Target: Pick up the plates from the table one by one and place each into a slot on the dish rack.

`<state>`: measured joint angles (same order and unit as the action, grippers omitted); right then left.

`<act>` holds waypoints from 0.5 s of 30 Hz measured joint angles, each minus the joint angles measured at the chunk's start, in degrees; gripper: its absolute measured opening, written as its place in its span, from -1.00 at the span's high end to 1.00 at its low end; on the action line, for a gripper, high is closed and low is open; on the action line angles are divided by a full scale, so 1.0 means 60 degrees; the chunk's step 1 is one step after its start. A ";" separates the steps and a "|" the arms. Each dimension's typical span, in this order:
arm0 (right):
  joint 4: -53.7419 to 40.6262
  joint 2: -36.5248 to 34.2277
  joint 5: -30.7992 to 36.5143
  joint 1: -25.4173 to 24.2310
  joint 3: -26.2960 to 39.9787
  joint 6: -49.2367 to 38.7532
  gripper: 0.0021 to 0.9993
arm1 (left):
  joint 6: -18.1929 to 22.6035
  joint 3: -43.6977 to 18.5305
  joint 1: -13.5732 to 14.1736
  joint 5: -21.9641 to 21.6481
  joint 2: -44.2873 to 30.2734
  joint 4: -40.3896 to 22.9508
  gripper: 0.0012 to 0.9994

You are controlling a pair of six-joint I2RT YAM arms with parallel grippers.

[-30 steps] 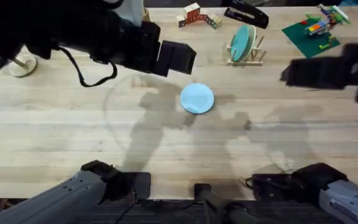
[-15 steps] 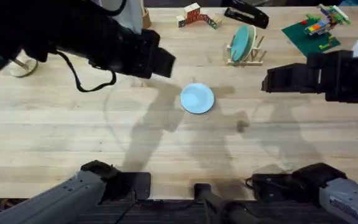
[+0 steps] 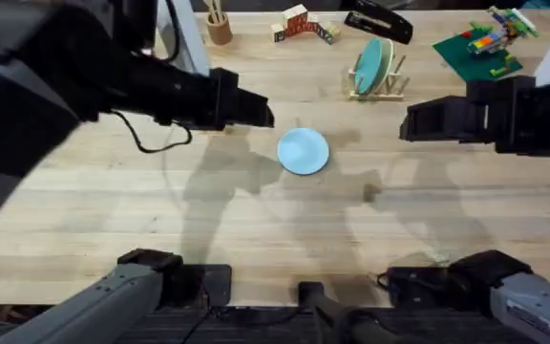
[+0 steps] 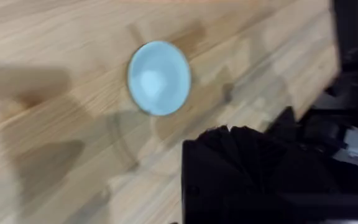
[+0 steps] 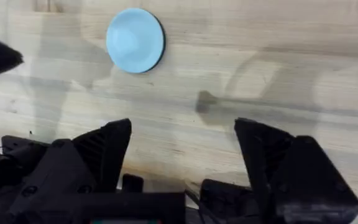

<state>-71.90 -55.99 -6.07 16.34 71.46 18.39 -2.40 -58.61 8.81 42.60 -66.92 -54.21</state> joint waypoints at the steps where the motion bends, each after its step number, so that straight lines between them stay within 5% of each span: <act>1: 0.0000 -0.0003 0.0000 0.0000 0.0000 0.0004 -0.99 | 0.0074 0.0222 -0.0038 0.0316 0.0000 0.0239 0.91; 6: 0.0000 -0.0003 0.0000 0.0000 0.0000 0.0000 -0.99 | 0.0256 0.1106 -0.0045 0.1231 -0.0019 0.0940 0.92; 15: 0.0000 -0.0002 0.0000 0.0000 0.0000 0.0003 -0.99 | 0.0320 0.1378 -0.0045 0.1800 -0.1273 0.1433 0.92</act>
<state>-71.90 -56.00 -6.07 16.34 71.46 18.41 -0.48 -50.35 8.54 53.39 -74.55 -45.62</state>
